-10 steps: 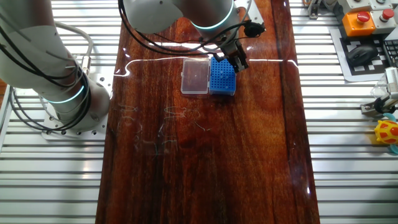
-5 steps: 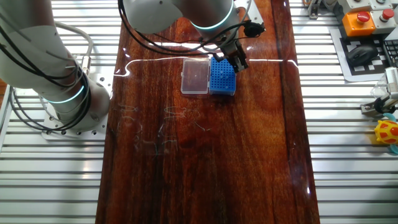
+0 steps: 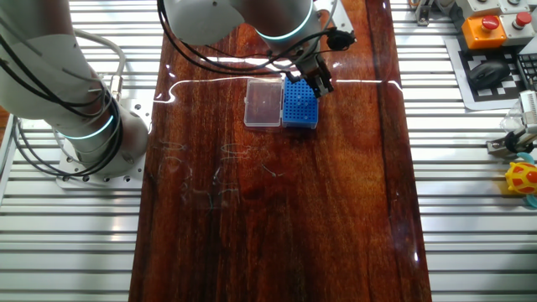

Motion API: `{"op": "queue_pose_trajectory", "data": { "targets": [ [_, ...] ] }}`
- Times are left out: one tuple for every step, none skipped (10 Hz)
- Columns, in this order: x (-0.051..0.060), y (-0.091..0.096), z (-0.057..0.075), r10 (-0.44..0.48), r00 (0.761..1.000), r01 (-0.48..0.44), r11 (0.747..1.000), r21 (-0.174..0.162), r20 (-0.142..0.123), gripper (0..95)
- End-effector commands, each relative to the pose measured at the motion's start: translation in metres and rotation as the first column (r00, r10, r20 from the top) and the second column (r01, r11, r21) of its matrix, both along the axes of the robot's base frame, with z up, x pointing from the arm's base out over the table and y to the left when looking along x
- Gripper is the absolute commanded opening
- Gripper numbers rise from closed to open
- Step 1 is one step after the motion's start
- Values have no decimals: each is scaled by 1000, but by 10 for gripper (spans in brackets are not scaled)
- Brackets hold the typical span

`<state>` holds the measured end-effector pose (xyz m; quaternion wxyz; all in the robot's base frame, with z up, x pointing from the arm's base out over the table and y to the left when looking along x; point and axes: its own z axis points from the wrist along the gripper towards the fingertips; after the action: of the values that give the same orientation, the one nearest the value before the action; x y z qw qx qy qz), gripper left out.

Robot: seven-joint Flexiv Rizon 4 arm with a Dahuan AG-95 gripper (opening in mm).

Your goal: Insert a small pipette tip into the holder for small pipette tips

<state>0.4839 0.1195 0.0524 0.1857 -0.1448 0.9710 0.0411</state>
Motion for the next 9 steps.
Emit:
{"op": "queue_pose_trajectory", "data": {
  "targets": [
    [1,0,-1,-1,1000,1,1000,-2,5,0],
    [1,0,-1,2,1000,-2,1000,-6,5,0],
    [1,0,-2,4,1000,-4,1000,-7,6,0],
    [1,-1,-2,5,1000,-5,1000,-8,7,0],
    [1,-1,-3,4,1000,-4,1000,-8,8,0],
    [1,-1,-3,4,1000,-4,1000,-8,8,0],
    [2,-1,-3,4,1000,-4,1000,-9,9,0],
    [2,-1,-3,5,1000,-5,1000,-9,10,0],
    [1,-1,-3,5,1000,-5,1000,-9,10,0]
  ]
}}
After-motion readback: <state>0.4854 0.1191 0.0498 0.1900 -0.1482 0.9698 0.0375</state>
